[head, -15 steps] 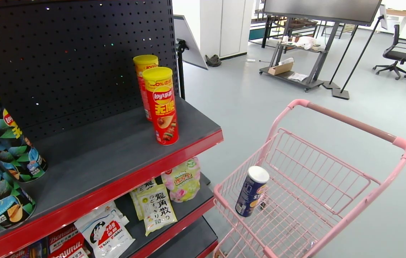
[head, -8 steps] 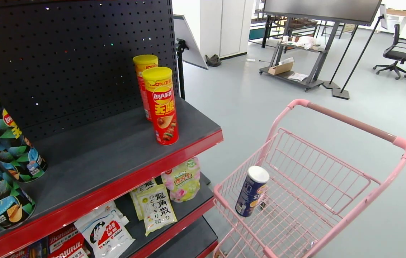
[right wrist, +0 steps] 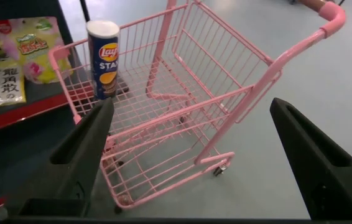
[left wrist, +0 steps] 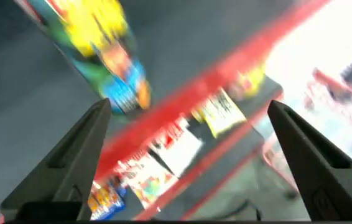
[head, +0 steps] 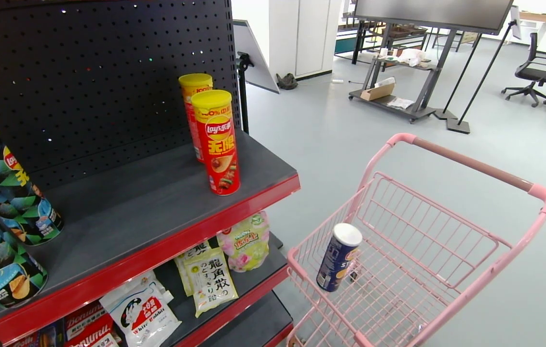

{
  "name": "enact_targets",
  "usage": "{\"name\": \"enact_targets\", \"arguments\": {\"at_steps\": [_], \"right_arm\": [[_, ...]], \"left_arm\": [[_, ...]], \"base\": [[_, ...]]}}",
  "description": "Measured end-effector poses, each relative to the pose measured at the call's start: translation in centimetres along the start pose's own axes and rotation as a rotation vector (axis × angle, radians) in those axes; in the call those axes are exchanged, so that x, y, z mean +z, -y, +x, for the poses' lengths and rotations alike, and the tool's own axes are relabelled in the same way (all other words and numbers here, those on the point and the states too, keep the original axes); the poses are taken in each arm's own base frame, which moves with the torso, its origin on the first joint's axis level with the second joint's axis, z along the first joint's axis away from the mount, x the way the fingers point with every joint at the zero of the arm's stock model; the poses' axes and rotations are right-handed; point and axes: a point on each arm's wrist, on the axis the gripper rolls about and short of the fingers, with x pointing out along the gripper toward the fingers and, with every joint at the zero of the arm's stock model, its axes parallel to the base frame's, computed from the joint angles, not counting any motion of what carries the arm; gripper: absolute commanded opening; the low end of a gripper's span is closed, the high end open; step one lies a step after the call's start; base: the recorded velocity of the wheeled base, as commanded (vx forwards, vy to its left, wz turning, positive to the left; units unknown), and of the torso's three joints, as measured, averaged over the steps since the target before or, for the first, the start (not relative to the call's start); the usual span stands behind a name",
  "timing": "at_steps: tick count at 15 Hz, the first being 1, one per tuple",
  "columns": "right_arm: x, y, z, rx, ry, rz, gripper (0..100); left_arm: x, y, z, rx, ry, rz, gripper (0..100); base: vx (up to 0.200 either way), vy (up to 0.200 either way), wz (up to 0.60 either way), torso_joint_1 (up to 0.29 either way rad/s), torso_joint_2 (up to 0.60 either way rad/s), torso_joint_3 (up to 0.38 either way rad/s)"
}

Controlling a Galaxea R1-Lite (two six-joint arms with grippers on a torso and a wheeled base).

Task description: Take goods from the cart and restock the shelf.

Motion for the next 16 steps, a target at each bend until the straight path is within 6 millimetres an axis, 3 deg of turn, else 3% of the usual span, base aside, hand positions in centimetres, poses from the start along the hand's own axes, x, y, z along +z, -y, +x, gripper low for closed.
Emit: {"name": "enact_targets", "arguments": {"at_steps": [2,4,6,8,12,16], "right_arm": [[2.0,0.2,1.3,0.036,-0.027,0.011,100],[4.7,0.6,4.0,0.070,-0.081,0.026,100],[7.2,0.8,8.5,0.116,-0.139,0.047,100],[7.9,0.6,14.0,0.179,-0.213,0.068,100],[5.4,-1.7,23.2,0.305,-0.313,0.069,100],[1.0,-5.5,29.2,0.404,-0.267,0.040,100]], "left_arm": [[-1.9,0.1,-0.3,-0.018,-0.011,0.006,100],[-2.7,0.1,-0.5,-0.020,-0.003,0.006,100],[-2.9,0.1,-0.5,-0.021,0.001,0.006,100],[-3.0,0.1,-0.6,-0.019,0.005,0.005,100],[-3.1,0.1,-0.6,-0.019,0.004,0.007,100],[-3.0,0.1,-0.5,-0.018,-0.006,0.022,100]], "base": [[0.000,0.000,0.00,0.000,0.00,0.000],[0.000,0.000,0.00,0.000,0.00,0.000],[0.000,0.000,0.00,0.000,0.00,0.000],[0.000,0.000,0.00,0.000,0.00,0.000],[0.000,0.000,0.00,0.000,0.00,0.000],[0.000,0.000,0.00,0.000,0.00,0.000]]}}
